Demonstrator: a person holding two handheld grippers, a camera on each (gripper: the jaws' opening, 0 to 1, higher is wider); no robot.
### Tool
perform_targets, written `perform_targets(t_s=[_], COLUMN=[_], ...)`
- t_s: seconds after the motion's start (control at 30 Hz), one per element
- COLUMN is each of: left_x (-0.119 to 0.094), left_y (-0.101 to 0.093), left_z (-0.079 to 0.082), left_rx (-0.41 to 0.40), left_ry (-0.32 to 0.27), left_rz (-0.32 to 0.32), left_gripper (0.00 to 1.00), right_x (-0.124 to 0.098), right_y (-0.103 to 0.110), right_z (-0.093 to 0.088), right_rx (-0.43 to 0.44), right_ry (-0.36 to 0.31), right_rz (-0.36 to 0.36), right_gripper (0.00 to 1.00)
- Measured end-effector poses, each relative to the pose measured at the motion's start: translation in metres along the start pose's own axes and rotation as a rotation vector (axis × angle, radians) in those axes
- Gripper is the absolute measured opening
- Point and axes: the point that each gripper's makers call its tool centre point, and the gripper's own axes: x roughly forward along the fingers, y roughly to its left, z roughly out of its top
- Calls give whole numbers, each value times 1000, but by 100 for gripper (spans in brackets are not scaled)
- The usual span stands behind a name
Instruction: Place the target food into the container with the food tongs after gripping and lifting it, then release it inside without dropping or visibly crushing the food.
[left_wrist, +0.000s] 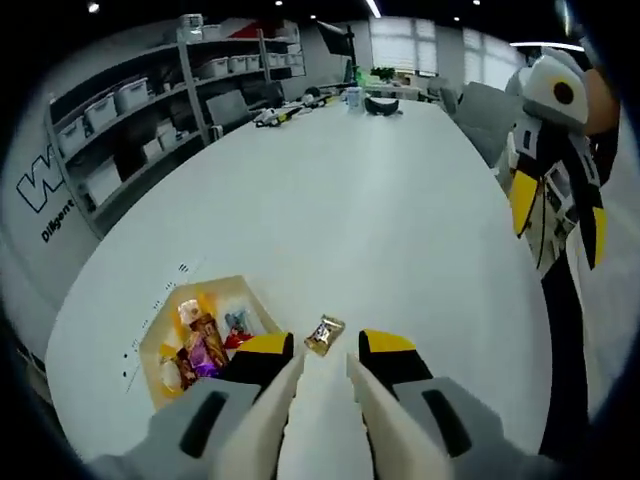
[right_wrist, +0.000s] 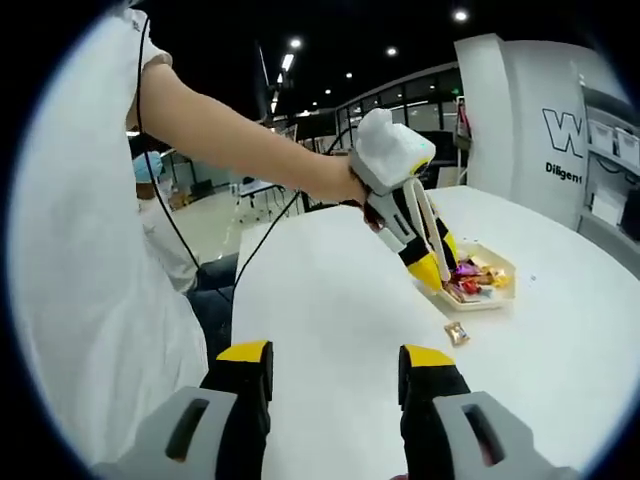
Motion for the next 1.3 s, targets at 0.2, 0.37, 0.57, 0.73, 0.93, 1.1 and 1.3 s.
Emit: perform_targets(t_s=[0.2,0.37,0.57,0.73,0.93,1.1,1.3], left_x=[14,25,36,47,56,64,73], left_y=[0,-1,-5,-3,-7,-10,-12], left_z=[3,0,1,-5,-3,-5,-11], left_rx=[35,67,158,204,240,281,318], left_ry=[1,14,36,68,79,102,130], left_rz=[-31,-65,-106,-131,-156,-180,-200], left_gripper=[22,22,23,23,23,23,23], right_x=[-2,-4,-7,-10,-12,-14,-16], right_y=[-2,-5,-10,-12,-15,-17,-19], right_z=[-3,-5,-6,-6,-8,-9,-12], right_rx=[14,22,27,31,33,37,40], right_ry=[2,4,3,6,13,16,22], right_rz=[-12,-21,-31,-35,-40,-42,-47], right_gripper=[47,47,47,47,47,47,47])
